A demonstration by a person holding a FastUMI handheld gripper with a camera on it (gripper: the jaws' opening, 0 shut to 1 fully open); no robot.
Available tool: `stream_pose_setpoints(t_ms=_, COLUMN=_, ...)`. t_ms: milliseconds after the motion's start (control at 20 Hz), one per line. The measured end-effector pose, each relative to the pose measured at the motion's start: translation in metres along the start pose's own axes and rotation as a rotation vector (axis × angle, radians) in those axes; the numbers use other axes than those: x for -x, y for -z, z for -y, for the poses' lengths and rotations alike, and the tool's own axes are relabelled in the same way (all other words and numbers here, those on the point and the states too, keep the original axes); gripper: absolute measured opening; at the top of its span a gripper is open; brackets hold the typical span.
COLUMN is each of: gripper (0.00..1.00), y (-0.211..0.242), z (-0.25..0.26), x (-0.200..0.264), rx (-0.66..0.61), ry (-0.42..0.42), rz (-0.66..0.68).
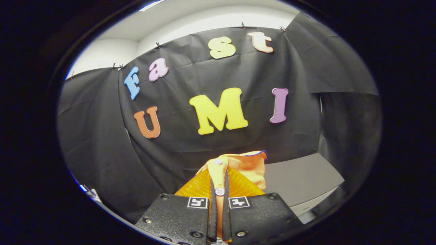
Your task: Put the clothes into the washing machine and then close the washing machine lid.
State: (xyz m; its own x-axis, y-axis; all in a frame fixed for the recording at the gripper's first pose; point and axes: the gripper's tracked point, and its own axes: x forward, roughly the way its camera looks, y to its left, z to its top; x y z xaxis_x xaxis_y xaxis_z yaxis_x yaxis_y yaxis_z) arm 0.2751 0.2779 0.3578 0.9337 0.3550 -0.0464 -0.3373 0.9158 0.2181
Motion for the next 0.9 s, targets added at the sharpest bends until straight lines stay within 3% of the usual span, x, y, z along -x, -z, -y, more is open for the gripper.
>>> stream_pose_setpoints(t_ms=400, gripper=0.09, y=0.039, z=-0.069, x=-0.07, rx=-0.027, ry=-0.066, rz=-0.095)
stream_pose_setpoints(t_ms=900, gripper=0.09, y=0.132, z=-0.08, x=-0.194, rx=-0.085, ry=-0.036, rz=-0.311)
